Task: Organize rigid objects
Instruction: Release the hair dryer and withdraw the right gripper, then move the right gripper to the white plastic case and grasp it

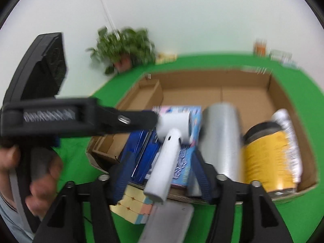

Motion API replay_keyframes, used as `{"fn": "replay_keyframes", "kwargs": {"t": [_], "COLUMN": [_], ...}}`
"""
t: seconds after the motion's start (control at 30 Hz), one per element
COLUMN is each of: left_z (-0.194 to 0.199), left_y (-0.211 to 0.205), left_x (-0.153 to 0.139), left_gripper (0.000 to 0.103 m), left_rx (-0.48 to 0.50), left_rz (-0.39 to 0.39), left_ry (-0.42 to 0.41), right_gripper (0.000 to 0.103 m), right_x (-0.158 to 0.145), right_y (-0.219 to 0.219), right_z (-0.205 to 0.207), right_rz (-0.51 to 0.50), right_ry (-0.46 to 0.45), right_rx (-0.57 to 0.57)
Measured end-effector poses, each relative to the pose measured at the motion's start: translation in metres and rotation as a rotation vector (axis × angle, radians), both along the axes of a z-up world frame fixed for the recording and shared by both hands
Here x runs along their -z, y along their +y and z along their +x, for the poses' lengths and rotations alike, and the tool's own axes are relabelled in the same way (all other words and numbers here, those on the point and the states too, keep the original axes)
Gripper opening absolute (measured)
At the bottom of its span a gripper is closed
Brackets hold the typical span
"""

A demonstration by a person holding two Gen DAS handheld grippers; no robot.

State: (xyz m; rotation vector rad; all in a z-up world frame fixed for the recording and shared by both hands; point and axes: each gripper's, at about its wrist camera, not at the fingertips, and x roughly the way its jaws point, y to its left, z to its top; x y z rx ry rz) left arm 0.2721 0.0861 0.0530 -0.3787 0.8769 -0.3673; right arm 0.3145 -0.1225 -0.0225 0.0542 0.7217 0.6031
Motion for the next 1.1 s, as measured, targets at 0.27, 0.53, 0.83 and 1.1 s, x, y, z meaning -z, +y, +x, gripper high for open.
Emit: {"fn": "replay_keyframes", "kwargs": {"t": [0.27,0.53,0.83,1.1], "left_z": [-0.078,-0.113,-0.122,-0.135], "left_y": [0.011,0.008,0.001,0.001], "left_x": [-0.008,0.001,0.002,0.008], "left_gripper": [0.071,0.071,0.071,0.086], "left_rx": [-0.103,-0.141,-0.138,-0.244], "left_rz": [0.073,0.111,0.088,0.214], "left_ry": [-0.127,-0.147,-0.146,-0.225], "right_gripper": [0.025,0.025,0.024,0.102], "right_x": [0.034,0.022,0.026,0.005], "right_y": [0.016,0.018,0.034,-0.013], "right_z": [-0.006,-0.018,-0.001,-0.076], "right_rz": [-0.054,-0.045,-0.053,-0.045], "right_ry": [0.086,0.058,0.117,-0.185], "right_rx": [-0.043,-0.075,-0.078,0.060]}}
